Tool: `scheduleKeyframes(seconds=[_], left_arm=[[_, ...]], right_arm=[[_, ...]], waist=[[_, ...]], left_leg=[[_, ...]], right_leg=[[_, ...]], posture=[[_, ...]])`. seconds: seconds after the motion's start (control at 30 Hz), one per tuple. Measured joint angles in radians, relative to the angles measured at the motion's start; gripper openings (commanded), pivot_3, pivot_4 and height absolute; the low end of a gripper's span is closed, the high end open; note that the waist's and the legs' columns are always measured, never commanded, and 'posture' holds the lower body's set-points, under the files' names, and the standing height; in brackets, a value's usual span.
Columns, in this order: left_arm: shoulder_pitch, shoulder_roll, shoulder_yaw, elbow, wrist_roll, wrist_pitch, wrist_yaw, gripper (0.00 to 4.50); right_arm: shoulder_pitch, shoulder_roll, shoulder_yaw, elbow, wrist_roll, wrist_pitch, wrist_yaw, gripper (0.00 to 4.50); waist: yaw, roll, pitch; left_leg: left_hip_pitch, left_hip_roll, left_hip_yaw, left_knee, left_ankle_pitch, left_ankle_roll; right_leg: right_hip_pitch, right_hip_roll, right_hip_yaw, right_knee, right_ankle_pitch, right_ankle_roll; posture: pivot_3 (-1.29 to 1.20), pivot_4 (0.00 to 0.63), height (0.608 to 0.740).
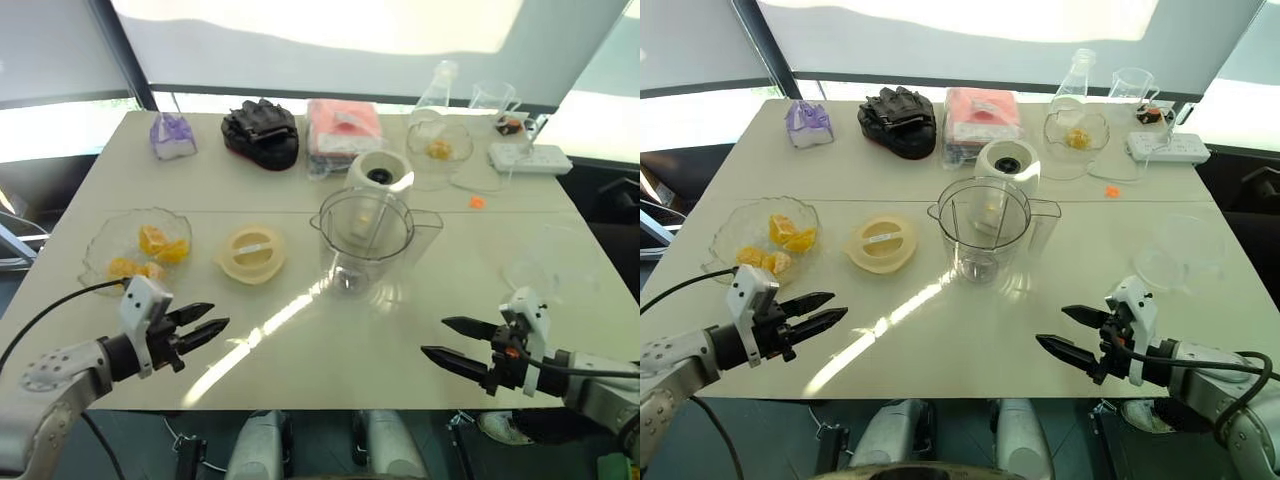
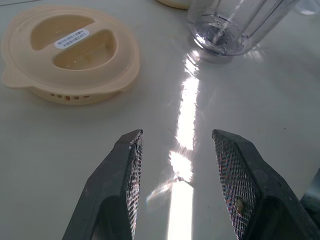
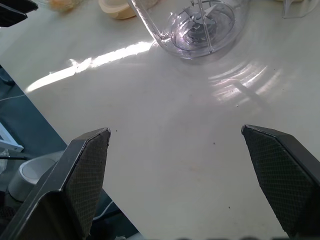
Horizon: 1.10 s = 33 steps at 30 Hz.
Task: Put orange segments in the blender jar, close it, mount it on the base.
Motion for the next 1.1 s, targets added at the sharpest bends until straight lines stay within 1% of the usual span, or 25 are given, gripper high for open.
scheduleKeyframes(seconds=[0.2, 0.33, 0.87, 0.97, 1.1], left_arm=[[-0.013, -0.033, -0.022, 0.010, 0.021, -0.043, 0.010, 2.27], [-0.013, -0.032, -0.024, 0.013, 0.021, -0.046, 0.004, 2.27], [-0.068, -0.025, -0.038, 0.041, 0.045, -0.057, -0.018, 2.27], [-0.094, -0.009, -0.038, 0.043, 0.041, -0.053, -0.029, 2.27], [-0.166, 0.079, -0.026, 0.063, 0.033, -0.035, -0.078, 2.27]], right_arm=[[-0.040, 0.000, -0.006, -0.016, 0.010, 0.003, -0.014, 4.43], [-0.046, 0.000, -0.033, -0.045, 0.041, 0.016, -0.028, 4.43], [-0.083, -0.006, -0.030, -0.068, 0.052, 0.019, -0.054, 4.43], [-0.109, -0.020, -0.029, -0.081, 0.058, 0.026, -0.054, 4.43], [-0.188, -0.090, -0.070, -0.092, 0.127, 0.074, -0.056, 4.43]], waist=[[0.001, 0.000, 0.000], [0.002, 0.000, 0.000], [0.001, 0.000, 0.000], [0.001, 0.000, 0.000], [0.001, 0.000, 0.000]], left_leg=[[0.000, 0.000, 0.000, 0.000, 0.000, 0.000], [0.000, 0.000, 0.000, 0.000, 0.000, 0.000], [0.003, 0.000, 0.000, 0.001, 0.000, 0.000], [0.005, 0.000, 0.000, 0.001, 0.000, 0.000], [0.005, 0.000, 0.000, 0.001, 0.000, 0.000]], right_leg=[[0.000, 0.000, 0.000, 0.001, 0.000, 0.000], [0.000, 0.001, 0.000, 0.001, 0.000, 0.000], [0.003, 0.001, 0.000, 0.002, 0.000, 0.000], [0.004, 0.001, 0.000, 0.002, 0.000, 0.000], [0.004, 0.001, 0.000, 0.002, 0.001, -0.001]], posture=[[0.00, 0.150, 0.740], [0.00, 0.150, 0.740], [0.00, 0.150, 0.740], [0.00, 0.150, 0.740], [0.00, 0.150, 0.740]])
